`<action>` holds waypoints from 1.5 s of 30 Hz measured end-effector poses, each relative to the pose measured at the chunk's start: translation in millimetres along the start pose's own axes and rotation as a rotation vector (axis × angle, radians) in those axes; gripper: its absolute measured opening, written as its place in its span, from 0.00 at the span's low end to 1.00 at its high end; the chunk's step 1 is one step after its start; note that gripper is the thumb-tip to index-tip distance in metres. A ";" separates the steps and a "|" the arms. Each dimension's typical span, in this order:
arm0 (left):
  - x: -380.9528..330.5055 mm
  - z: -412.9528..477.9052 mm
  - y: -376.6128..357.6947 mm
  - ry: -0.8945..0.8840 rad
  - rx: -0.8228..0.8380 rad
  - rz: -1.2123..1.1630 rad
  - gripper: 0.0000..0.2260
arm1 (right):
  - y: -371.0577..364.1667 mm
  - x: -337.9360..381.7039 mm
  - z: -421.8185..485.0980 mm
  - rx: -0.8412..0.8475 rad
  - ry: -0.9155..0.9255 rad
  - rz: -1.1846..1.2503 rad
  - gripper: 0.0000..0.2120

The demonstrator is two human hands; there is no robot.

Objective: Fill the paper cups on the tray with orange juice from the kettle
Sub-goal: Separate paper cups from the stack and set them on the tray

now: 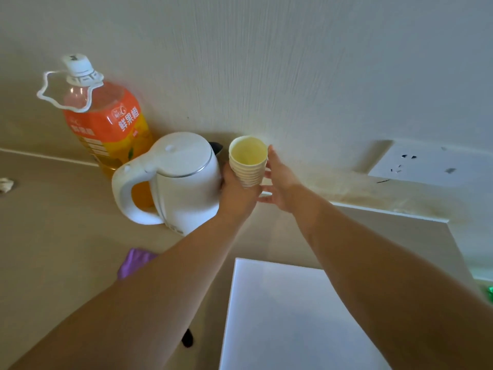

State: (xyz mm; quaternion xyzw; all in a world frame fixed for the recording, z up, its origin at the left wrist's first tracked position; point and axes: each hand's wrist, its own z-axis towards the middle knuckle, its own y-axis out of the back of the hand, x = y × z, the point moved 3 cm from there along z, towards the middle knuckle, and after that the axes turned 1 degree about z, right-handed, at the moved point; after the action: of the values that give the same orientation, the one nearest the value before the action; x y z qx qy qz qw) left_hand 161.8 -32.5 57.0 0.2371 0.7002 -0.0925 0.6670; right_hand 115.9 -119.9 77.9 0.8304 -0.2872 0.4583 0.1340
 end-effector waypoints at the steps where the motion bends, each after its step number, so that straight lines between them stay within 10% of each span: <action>1: 4.2 -0.3 0.2 -0.007 0.008 0.023 0.31 | 1.6 -2.5 -0.5 0.001 0.001 0.010 0.29; 7: 2.8 -30.9 6.1 -0.129 0.071 0.320 0.52 | 23.1 -11.1 -25.4 0.028 -0.060 0.122 0.33; 14: -9.1 -50.6 21.7 -0.316 0.098 0.351 0.46 | 37.7 -23.4 -76.1 0.203 -0.109 0.115 0.37; 19: -30.0 -80.5 41.9 -0.312 0.170 0.381 0.34 | 48.9 -6.5 -111.7 -0.013 0.256 -0.059 0.27; 25: -41.3 -103.2 54.4 -0.394 0.248 0.571 0.53 | 30.6 3.6 -144.0 0.054 0.464 -0.260 0.48; 33: -44.7 -126.5 76.9 -0.533 0.281 0.708 0.48 | 21.8 -6.4 -170.6 0.168 0.499 -0.287 0.11; 38: -36.4 -138.1 84.2 -0.526 0.310 0.688 0.44 | 14.4 -25.9 -171.7 0.043 0.471 -0.262 0.28; 45: -12.1 -139.7 113.4 -0.430 0.303 0.703 0.46 | 31.3 -33.2 -179.4 -0.098 0.428 0.260 0.21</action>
State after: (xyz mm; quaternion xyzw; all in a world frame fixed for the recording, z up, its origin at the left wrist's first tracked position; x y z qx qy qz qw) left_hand 89.0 125.9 103.0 0.5314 0.4006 -0.0086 0.7463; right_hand -39.4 -46.1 146.3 0.6631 -0.3786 0.6225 0.1715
